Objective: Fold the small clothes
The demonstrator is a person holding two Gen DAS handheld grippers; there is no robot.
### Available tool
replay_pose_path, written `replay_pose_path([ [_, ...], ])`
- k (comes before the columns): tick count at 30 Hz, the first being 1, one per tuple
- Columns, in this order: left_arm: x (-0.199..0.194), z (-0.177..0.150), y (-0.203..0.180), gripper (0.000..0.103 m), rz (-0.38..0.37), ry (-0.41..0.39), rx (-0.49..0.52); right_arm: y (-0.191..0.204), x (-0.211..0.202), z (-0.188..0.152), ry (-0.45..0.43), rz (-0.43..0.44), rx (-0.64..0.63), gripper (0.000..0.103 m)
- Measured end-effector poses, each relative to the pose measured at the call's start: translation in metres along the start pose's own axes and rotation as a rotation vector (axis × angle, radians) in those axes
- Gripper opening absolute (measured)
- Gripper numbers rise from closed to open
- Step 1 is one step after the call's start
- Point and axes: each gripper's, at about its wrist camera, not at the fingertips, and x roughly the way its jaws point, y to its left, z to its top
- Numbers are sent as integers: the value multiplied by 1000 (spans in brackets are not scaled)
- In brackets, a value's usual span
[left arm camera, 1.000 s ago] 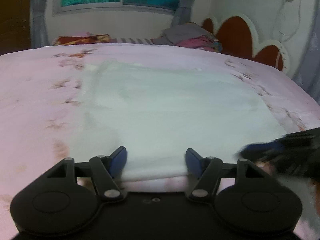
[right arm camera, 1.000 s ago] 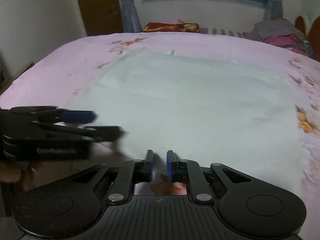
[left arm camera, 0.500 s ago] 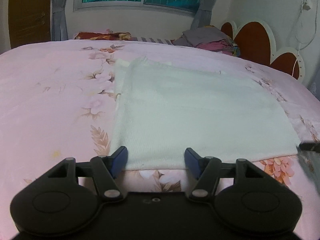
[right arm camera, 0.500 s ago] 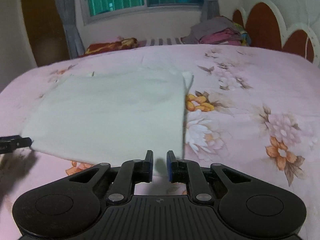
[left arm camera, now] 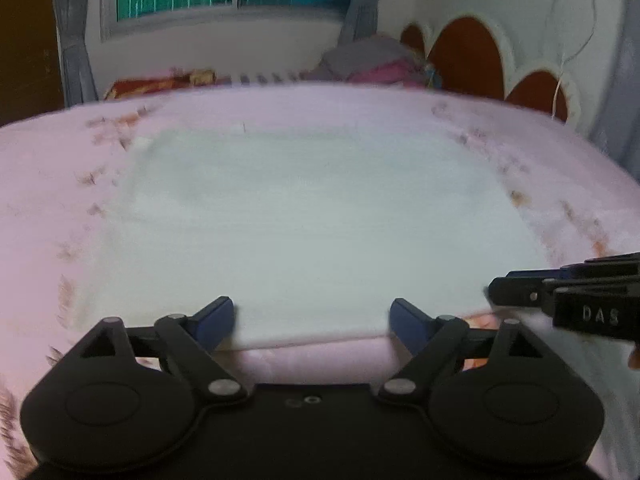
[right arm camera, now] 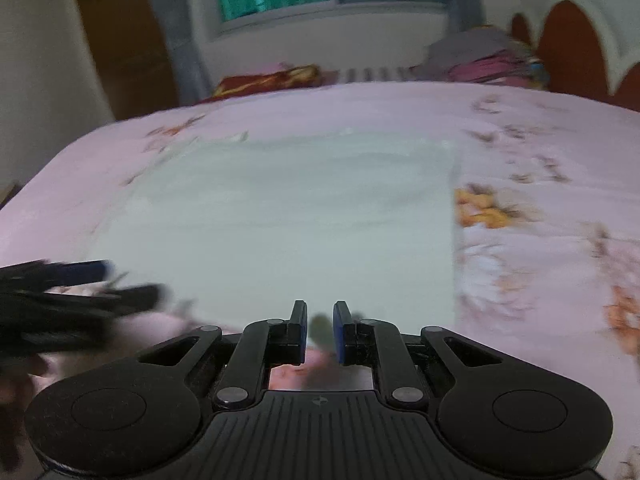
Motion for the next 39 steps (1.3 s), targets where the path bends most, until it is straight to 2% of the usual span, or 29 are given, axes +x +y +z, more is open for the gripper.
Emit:
replay_pose_path([
  [3, -1, -3, 15, 85, 27, -24, -35, 0, 13, -7, 37, -8, 6, 13],
  [5, -10, -10, 40, 85, 66, -38, -65, -11, 9, -9, 32, -41, 34, 13],
  [7, -17, -18, 72, 84, 137, -44, -112, -29, 4, -12, 30, -85, 69, 13],
  [9, -24, -25, 98, 87, 142, -62, -152, -45, 0, -15, 35, -88, 100, 13],
  [10, -23, -26, 104, 89, 188, -34, -146, -49, -2, -16, 35, -81, 111, 13],
  [12, -27, -31, 116, 89, 155, -38, -168, -49, -3, -17, 35, -82, 100, 13],
  [16, -41, -34, 120, 79, 186, -34, -204, -43, -4, -16, 37, -93, 80, 13],
  [23, -50, -31, 114, 78, 191, -40, -236, -43, -18, -15, -16, -82, 102, 13],
  [26, -55, -32, 111, 75, 153, -54, -278, -39, -26, -14, -36, -69, 91, 13],
  [27, -56, -33, 111, 69, 117, -54, -307, -37, -29, -13, -45, -52, 88, 13],
  [28, -57, -35, 111, 55, 58, -52, -351, -36, -32, -13, -57, -36, 82, 13],
  [29, -54, -38, 114, 50, -25, -42, -429, -34, -34, -12, -66, -20, 73, 13],
  [30, -51, -42, 116, 49, -67, -36, -489, -31, -36, -12, -71, -12, 64, 13],
  [33, -47, -50, 121, 49, -120, -69, -609, -24, -37, -10, -72, 1, 52, 13],
  [36, -40, -60, 132, 49, -202, -98, -788, -23, -37, -10, -69, 12, 56, 13],
  [39, -30, -65, 141, 49, -241, -136, -903, -23, -35, -10, -67, 15, 64, 13],
])
